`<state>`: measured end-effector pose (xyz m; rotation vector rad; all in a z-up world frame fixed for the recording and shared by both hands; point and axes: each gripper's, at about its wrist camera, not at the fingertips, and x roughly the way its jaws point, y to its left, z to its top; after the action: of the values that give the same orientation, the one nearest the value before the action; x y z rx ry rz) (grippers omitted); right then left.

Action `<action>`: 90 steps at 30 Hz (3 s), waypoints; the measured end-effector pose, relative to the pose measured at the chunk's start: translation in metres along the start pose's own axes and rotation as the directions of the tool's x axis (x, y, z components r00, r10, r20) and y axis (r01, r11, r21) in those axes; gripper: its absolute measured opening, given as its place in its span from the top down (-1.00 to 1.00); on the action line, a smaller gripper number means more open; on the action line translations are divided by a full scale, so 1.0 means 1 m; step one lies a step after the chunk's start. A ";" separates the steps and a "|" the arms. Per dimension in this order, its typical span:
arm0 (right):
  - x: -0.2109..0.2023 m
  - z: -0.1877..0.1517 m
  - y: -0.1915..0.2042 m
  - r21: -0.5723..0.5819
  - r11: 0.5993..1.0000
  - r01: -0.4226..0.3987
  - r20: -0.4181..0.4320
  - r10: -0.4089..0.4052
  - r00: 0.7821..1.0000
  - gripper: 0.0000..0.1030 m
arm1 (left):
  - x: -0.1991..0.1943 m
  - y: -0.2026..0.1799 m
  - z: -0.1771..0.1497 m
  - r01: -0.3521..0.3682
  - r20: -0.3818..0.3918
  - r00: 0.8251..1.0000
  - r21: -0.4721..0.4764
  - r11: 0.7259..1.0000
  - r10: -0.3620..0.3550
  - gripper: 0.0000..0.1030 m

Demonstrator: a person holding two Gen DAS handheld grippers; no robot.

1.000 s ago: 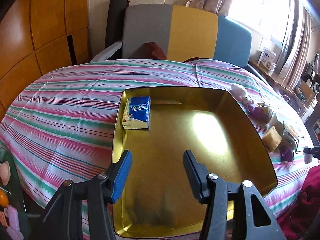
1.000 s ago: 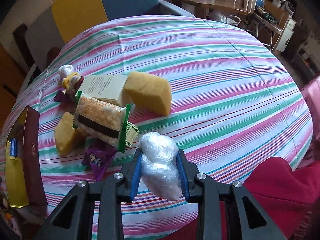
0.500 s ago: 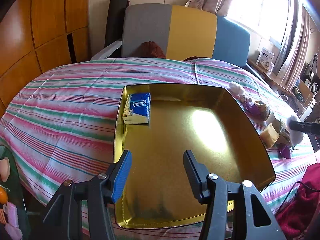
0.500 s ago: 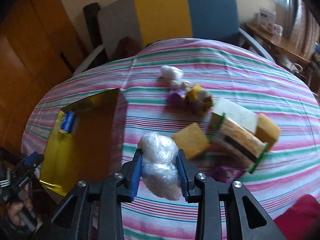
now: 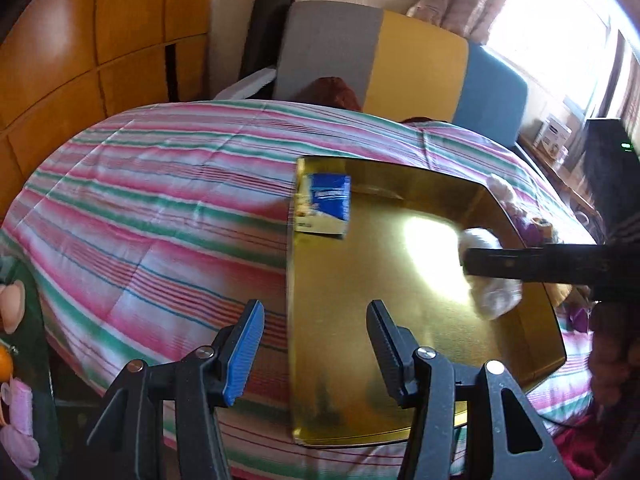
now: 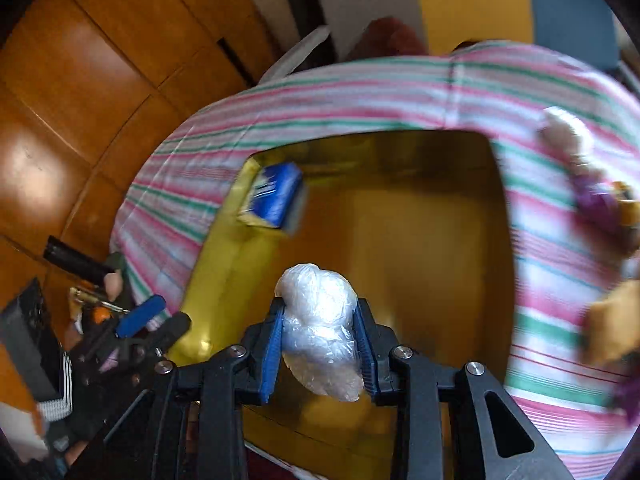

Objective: Organize objects
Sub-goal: 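Lower the clear plastic bundle into the gold tray and open the right gripper, then reach the left gripper to another clear plastic-wrapped bundle and grasp it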

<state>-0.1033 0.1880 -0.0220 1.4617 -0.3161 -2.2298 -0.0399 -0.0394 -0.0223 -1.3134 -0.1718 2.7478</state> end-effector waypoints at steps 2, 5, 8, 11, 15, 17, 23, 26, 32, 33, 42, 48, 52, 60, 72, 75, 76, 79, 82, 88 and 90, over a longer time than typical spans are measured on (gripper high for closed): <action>0.020 0.008 0.010 0.021 0.999 -0.034 -0.020 0.035 0.999 0.34 | -0.002 0.008 0.001 -0.010 0.003 1.000 -0.018 1.000 0.010 -0.05; 0.046 0.019 0.023 0.061 0.996 -0.069 -0.035 0.071 0.997 0.32 | -0.003 0.020 0.001 -0.026 0.003 1.000 -0.047 0.999 0.027 -0.05; 0.071 0.030 0.032 0.101 0.991 -0.090 -0.049 0.095 0.994 0.29 | -0.001 0.029 0.000 -0.036 -0.004 0.999 -0.067 0.997 0.036 -0.05; 0.089 0.037 0.040 0.131 0.986 -0.106 -0.065 0.115 0.991 0.29 | 0.003 0.034 -0.001 -0.040 -0.014 0.999 -0.081 0.996 0.039 -0.05; 0.101 0.043 0.043 0.171 0.977 -0.130 -0.056 0.142 0.988 0.11 | 0.007 0.037 -0.004 -0.038 -0.027 0.999 -0.086 0.996 0.036 -0.05; 0.101 0.044 0.043 0.183 0.972 -0.148 -0.039 0.158 0.987 -0.19 | 0.007 0.037 -0.004 -0.037 -0.029 0.999 -0.088 0.995 0.034 -0.05; 0.085 0.039 0.039 0.161 0.976 -0.150 -0.010 0.153 0.988 -0.41 | 0.005 0.037 -0.004 -0.035 -0.020 0.999 -0.087 0.996 0.033 -0.05; 0.072 0.033 0.037 0.129 0.985 -0.117 0.011 0.117 0.993 -0.44 | 0.003 0.034 -0.003 -0.034 -0.016 0.999 -0.076 0.997 0.033 -0.05; 0.044 0.020 0.038 0.018 1.000 -0.017 0.062 0.016 0.998 -0.60 | -0.002 0.024 0.000 -0.029 -0.002 1.000 -0.051 0.998 0.029 -0.05; 0.039 0.017 0.037 0.003 1.000 -0.002 0.073 0.001 0.997 -0.61 | -0.003 0.022 0.000 -0.026 -0.003 1.000 -0.046 0.999 0.026 -0.05; -0.013 -0.006 0.000 -0.012 0.996 0.086 0.151 -0.084 0.985 -0.71 | -0.006 -0.017 0.017 0.025 0.012 1.000 0.055 0.998 -0.026 -0.05; -0.059 -0.021 -0.051 0.035 0.987 0.154 0.203 -0.158 0.966 -0.74 | 0.001 -0.066 0.042 0.117 -0.006 0.993 0.143 0.983 -0.117 -0.05; -0.094 -0.028 -0.096 0.102 0.974 0.202 0.232 -0.221 0.947 -0.75 | 0.011 -0.105 0.060 0.172 -0.038 0.985 0.200 0.964 -0.168 -0.05; -0.154 -0.033 -0.187 0.213 0.925 0.316 0.277 -0.367 0.888 -0.81 | 0.043 -0.202 0.109 0.325 -0.129 0.945 0.272 0.906 -0.300 -0.22; -0.180 -0.045 -0.261 0.379 0.905 0.193 0.374 -0.340 0.863 -0.89 | 0.143 -0.328 0.154 0.381 -0.267 0.916 0.343 0.859 -0.300 -0.55; -0.178 -0.045 -0.258 0.370 0.907 0.200 0.365 -0.340 0.867 -1.00 | 0.171 -0.341 0.163 0.392 -0.316 0.900 0.295 0.871 -0.298 -0.57; -0.178 -0.046 -0.256 0.363 0.909 0.204 0.363 -0.339 0.868 -1.00 | 0.181 -0.345 0.167 0.389 -0.327 0.898 0.276 0.879 -0.295 -0.58; -0.173 -0.045 -0.251 0.341 0.917 0.206 0.352 -0.327 0.877 -1.00 | 0.206 -0.353 0.174 0.381 -0.355 0.890 0.234 0.895 -0.286 -0.58; -0.167 -0.043 -0.245 0.307 0.921 0.240 0.332 -0.340 0.880 -1.00 | 0.227 -0.366 0.179 0.354 -0.356 0.899 0.249 0.901 -0.255 -0.58; -0.168 -0.043 -0.242 0.284 0.925 0.250 0.336 -0.341 0.878 -1.00 | 0.252 -0.391 0.179 0.310 -0.345 0.920 0.348 0.885 -0.187 -0.62; -0.168 -0.042 -0.242 0.284 0.926 0.249 0.338 -0.339 0.878 -1.00 | 0.265 -0.396 0.177 0.301 -0.352 0.920 0.356 0.885 -0.171 -0.62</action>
<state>-0.0679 0.4833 -0.0071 1.2390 -0.5233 -2.8169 -0.3303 0.3758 -0.0606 -1.4613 0.2337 2.1764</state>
